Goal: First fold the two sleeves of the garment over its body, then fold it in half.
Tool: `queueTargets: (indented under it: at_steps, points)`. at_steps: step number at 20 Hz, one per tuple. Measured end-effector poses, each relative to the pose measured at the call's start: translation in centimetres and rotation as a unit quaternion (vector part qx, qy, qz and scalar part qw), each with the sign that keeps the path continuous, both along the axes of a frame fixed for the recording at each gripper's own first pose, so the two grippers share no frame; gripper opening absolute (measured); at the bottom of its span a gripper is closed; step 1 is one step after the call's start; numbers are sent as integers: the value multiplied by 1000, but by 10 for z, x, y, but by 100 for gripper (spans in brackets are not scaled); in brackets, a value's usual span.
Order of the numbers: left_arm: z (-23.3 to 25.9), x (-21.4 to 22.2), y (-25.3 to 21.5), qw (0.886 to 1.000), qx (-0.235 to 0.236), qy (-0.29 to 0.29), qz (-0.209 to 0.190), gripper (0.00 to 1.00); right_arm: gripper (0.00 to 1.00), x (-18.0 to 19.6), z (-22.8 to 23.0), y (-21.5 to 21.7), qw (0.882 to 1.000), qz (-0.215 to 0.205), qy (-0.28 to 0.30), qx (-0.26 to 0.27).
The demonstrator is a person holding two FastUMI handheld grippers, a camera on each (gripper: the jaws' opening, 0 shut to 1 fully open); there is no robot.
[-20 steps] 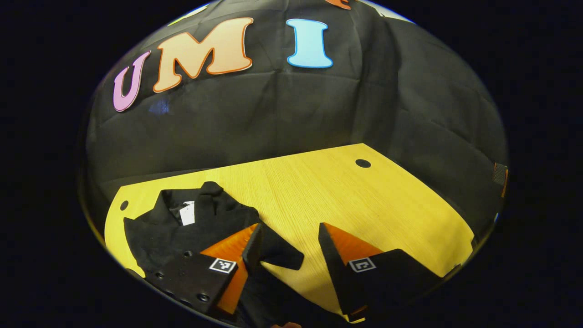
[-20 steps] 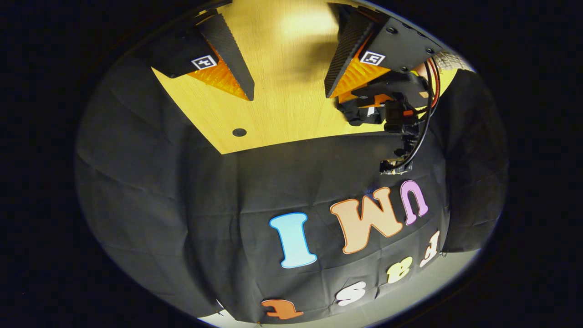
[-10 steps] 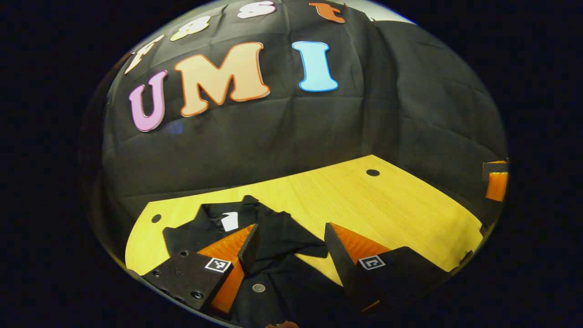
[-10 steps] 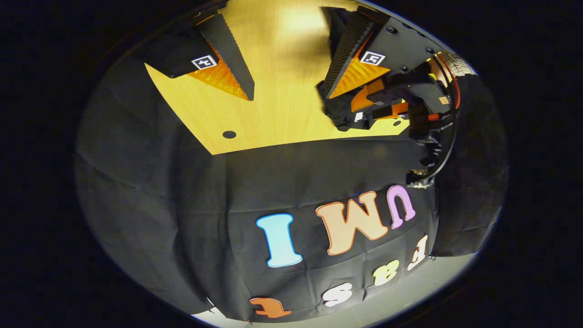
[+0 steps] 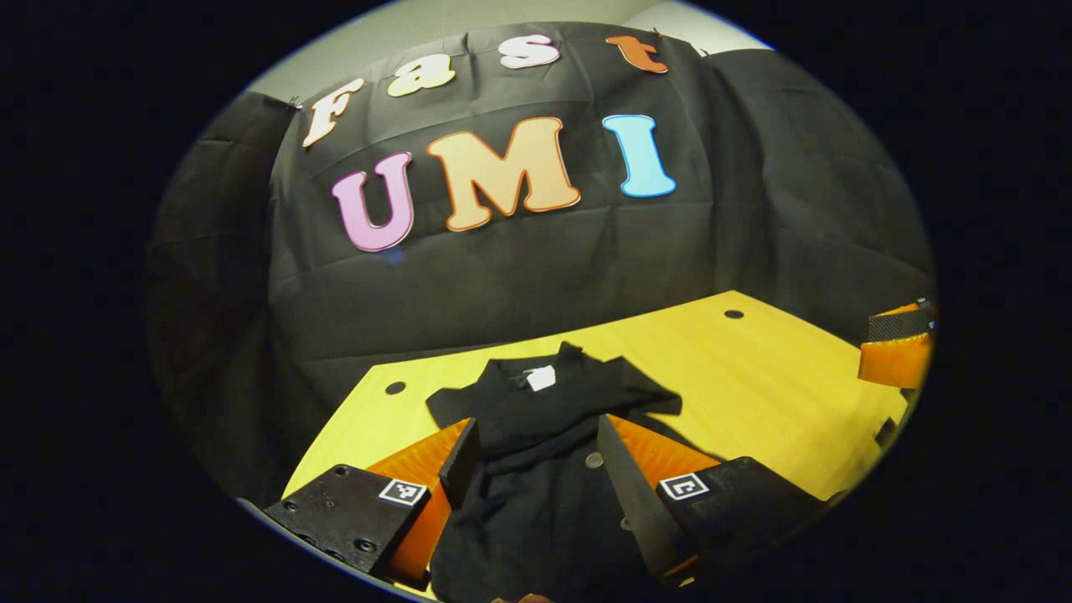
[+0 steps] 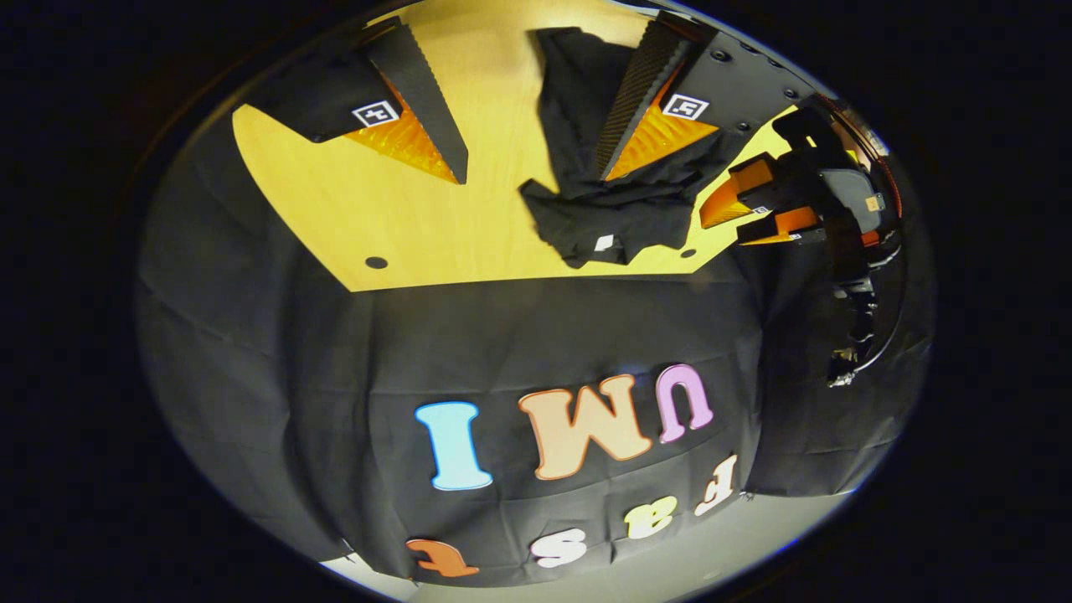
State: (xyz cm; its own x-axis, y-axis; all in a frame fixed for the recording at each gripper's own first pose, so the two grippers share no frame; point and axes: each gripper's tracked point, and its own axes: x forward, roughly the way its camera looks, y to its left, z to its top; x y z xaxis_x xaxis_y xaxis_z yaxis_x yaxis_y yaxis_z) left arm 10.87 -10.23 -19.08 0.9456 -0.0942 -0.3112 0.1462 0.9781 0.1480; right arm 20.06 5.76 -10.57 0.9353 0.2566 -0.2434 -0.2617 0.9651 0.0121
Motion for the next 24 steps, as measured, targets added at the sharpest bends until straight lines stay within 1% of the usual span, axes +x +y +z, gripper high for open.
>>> queueTargets:
  at_steps: [4, 6, 9, 12, 13, 14, 15, 16, 17, 18, 19, 20, 22, 23, 24]
  points:
    - [-26, -54, 39, 1000, 11, 22, 19, 86, 98, -21, -40, 21, 999, 5, 14, -30]
    - [-46, -76, 52, 999, 15, 44, 25, 85, 98, -28, -62, 27, 999, 6, 25, -39]
    - [-74, -104, 65, 997, 16, 72, 29, 85, 98, -34, -91, 26, 998, 2, 44, -50]
    - [-109, -130, 68, 993, 21, 114, 31, 86, 98, -35, -117, 22, 997, -6, 65, -50]
    - [-118, -136, 69, 992, 24, 124, 30, 86, 98, -33, -120, 22, 996, -9, 70, -50]
    - [-124, -143, 70, 991, 26, 131, 30, 86, 94, -32, -126, 22, 996, -12, 77, -50]
    - [-129, -149, 70, 990, 28, 138, 29, 87, 98, -32, -133, 21, 995, -14, 86, -50]
    - [-134, -153, 70, 989, 28, 144, 28, 86, 98, -28, -145, 20, 994, -16, 97, -49]
    - [-139, -157, 71, 988, 28, 150, 28, 86, 98, -26, -152, 20, 993, -17, 106, -48]
    - [-143, -161, 71, 987, 28, 154, 29, 86, 94, -23, -154, 20, 992, -20, 112, -49]
    - [-147, -164, 72, 986, 27, 160, 32, 86, 98, -22, -160, 18, 992, -21, 116, -51]
    - [-152, -167, 74, 985, 25, 168, 34, 86, 94, -21, -165, 18, 991, -22, 123, -52]
    - [-165, -173, 77, 981, 20, 187, 39, 87, 94, -21, -178, 18, 989, -23, 137, -56]
    - [-170, -178, 79, 980, 20, 195, 42, 87, 98, -20, -183, 19, 988, -21, 142, -58]
    - [-173, -179, 81, 979, 21, 200, 45, 87, 98, -19, -187, 22, 987, -20, 147, -62]
